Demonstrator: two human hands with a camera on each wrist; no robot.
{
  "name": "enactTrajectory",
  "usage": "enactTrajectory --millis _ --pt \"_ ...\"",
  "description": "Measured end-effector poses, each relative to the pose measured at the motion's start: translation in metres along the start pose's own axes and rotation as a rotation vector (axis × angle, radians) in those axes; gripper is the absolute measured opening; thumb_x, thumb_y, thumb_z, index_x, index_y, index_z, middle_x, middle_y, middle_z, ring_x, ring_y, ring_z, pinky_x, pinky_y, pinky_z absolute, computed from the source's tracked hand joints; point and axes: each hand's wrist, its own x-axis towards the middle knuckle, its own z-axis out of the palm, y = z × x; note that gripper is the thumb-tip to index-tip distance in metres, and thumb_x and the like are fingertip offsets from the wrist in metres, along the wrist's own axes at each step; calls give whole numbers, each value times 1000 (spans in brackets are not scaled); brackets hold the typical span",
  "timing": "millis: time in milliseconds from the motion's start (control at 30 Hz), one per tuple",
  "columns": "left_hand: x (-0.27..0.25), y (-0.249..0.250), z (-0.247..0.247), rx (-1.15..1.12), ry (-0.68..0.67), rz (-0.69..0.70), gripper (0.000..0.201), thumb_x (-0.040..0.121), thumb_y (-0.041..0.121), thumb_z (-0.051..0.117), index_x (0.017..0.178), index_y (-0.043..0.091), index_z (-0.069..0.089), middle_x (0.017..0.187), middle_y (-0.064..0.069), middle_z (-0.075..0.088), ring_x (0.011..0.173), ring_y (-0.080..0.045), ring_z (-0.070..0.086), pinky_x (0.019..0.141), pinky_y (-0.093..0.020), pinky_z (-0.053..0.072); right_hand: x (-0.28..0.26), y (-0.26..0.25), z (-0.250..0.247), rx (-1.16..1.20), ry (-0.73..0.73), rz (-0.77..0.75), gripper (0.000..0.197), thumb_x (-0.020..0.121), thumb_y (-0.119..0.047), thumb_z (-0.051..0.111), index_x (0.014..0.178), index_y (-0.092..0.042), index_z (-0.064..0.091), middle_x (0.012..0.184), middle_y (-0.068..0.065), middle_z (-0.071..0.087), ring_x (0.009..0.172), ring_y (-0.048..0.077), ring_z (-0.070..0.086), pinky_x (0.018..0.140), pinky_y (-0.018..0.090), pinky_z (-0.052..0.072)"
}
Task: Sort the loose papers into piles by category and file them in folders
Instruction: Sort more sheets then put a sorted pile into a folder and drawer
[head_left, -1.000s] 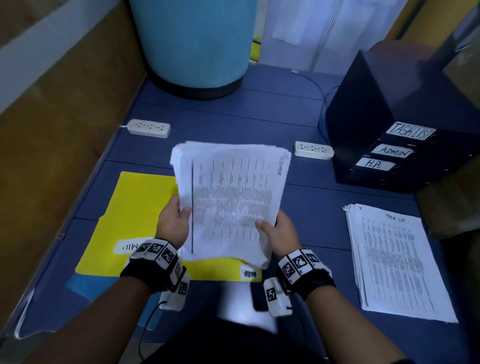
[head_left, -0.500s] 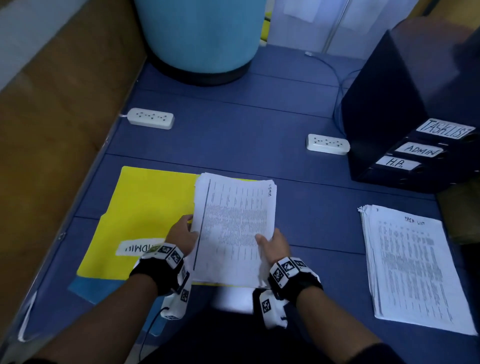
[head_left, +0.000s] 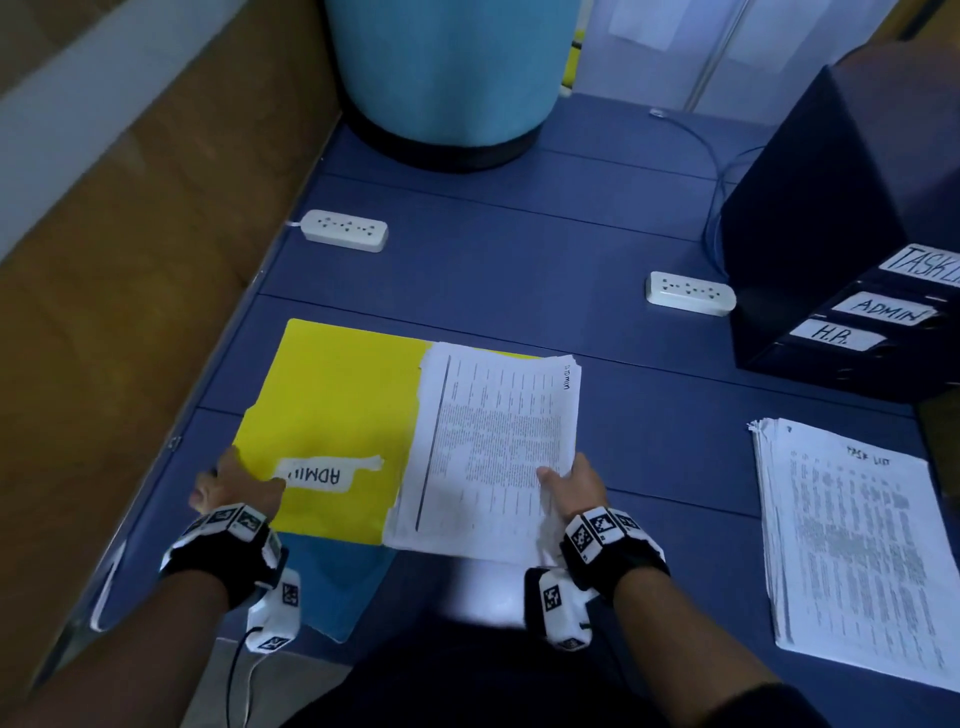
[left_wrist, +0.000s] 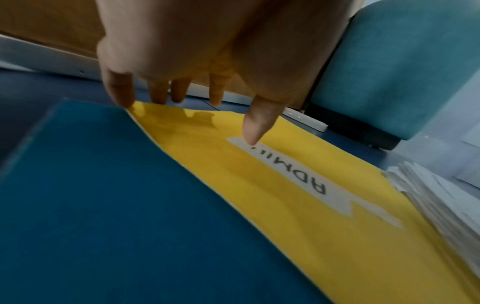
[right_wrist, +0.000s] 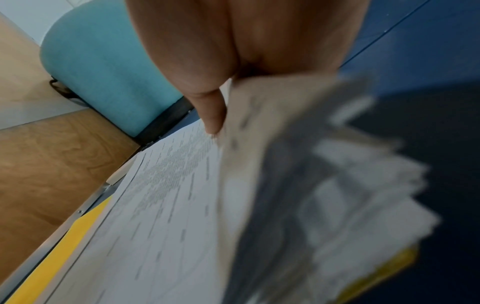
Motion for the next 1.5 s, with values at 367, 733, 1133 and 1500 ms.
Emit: enactTrajectory --millis 367,733,1133,1500 --pt "-30 -3 -65 -321 234 267 29 85 6 59 114 7 64 90 -14 57 79 -31 52 69 -38 42 -2 -1 5 -8 65 -1 26 96 -23 58 113 -5 50 106 7 56 90 22 51 76 28 40" --pt "-111 63 -65 -715 -507 715 30 80 45 54 93 22 67 95 4 71 91 -11 67 79 -29 53 -16 -12 -16 47 -50 -35 46 99 -41 50 126 -3 50 122 10 58 96 22 51 80 27 36" --pt "-86 93 92 68 -198 553 60 98 27 51 151 25 24 150 -20 31 133 -41 36 106 -50 34 -39 -24 -46 153 -202 -75 82 88 -75 19 147 -22 42 152 4 42 138 23 41 116 43 29" --pt "-99 93 71 -311 -369 517 53 85 3 66 132 6 41 122 -20 56 106 -36 55 78 -38 41 -41 -28 -52 84 -174 -1 67 101 -56 12 152 -15 29 158 8 28 145 27 27 116 38 22"
